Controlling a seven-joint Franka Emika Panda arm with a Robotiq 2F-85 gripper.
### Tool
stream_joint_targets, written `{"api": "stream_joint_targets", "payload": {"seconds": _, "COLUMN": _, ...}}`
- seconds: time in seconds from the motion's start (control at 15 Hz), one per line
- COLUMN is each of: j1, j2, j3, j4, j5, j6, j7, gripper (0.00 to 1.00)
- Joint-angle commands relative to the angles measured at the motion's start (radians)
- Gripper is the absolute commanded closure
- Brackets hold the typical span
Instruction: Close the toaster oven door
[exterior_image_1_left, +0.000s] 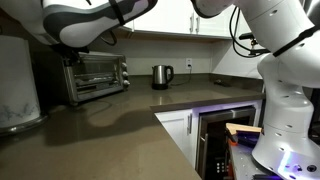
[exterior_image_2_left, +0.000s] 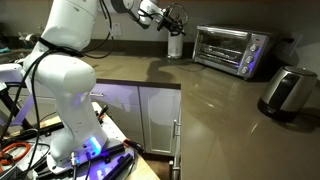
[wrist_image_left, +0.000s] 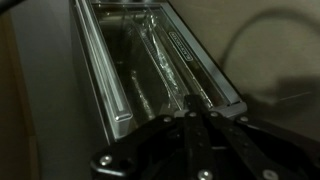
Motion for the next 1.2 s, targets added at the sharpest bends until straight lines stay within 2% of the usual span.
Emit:
{"api": "stream_joint_targets", "payload": {"seconds": 0.0, "j1": 0.018, "j2": -0.003, "j3": -0.040, "j4": -0.011, "j5": -0.009, "j6": -0.053, "j7": -0.037, "gripper": 1.00}}
{"api": "stream_joint_targets", "payload": {"seconds": 0.27, "j1": 0.025, "j2": 0.000, "j3": -0.059, "j4": -0.035, "j5": -0.023, "j6": -0.111, "j7": -0.059, "gripper": 1.00}}
{"api": "stream_joint_targets", "payload": {"seconds": 1.13, "j1": 0.007, "j2": -0.098, "j3": -0.016, "j4": -0.191, "j5": 0.106, "j6": -0.251, "j7": -0.012, "gripper": 1.00}}
